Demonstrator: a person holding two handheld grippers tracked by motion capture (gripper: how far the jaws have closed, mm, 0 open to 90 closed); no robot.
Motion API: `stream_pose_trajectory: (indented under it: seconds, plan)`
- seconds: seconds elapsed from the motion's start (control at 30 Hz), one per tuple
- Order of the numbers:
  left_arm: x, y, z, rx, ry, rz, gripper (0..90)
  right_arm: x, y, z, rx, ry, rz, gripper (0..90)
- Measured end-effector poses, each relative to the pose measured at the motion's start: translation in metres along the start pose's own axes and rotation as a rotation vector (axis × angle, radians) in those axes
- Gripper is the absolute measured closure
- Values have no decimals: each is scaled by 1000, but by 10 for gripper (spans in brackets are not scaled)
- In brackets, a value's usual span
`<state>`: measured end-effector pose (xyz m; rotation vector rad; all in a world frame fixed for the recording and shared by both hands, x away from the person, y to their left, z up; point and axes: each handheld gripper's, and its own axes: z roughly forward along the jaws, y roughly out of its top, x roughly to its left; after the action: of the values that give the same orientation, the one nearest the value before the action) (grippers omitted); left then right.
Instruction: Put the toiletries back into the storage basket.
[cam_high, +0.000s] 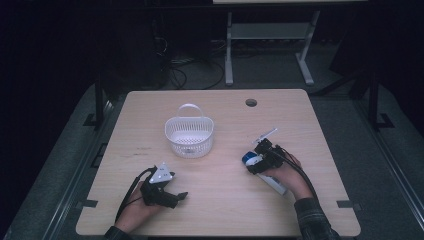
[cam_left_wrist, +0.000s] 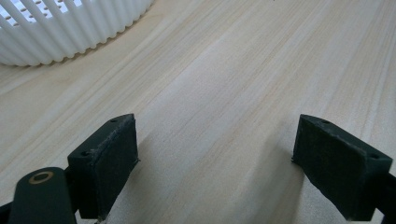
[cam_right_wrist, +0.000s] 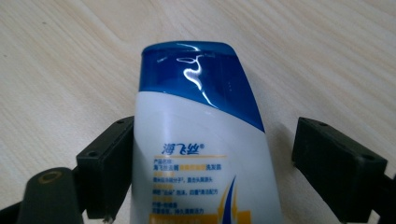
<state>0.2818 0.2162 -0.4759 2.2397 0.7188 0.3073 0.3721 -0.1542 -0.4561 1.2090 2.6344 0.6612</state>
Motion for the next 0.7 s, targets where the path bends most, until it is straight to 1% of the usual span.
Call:
stream_pose_trajectory:
  seconds: [0.07,0.1,0.2,0.27,0.33,0.53,0.7]
  plan:
    - [0,0,0,0,0,0,129,1,0,0,0,3,-4,206]
    - [0,0,0,0,0,0,129,1,0,0,0,3,-4,206]
    - [0,0,0,0,0,0,129,2,0,-1,-1,-4,-17,261]
    - [0,0,0,0,0,0,129,3,0,-2,0,-1,-13,276]
    - [0,0,0,0,0,0,129,3,0,-2,-5,1,-25,322]
    - [0,0,0,0,0,0,129,5,1,-3,3,-6,-23,326]
    - [0,0,0,2,0,3,129,4,0,-3,-6,-2,-30,331]
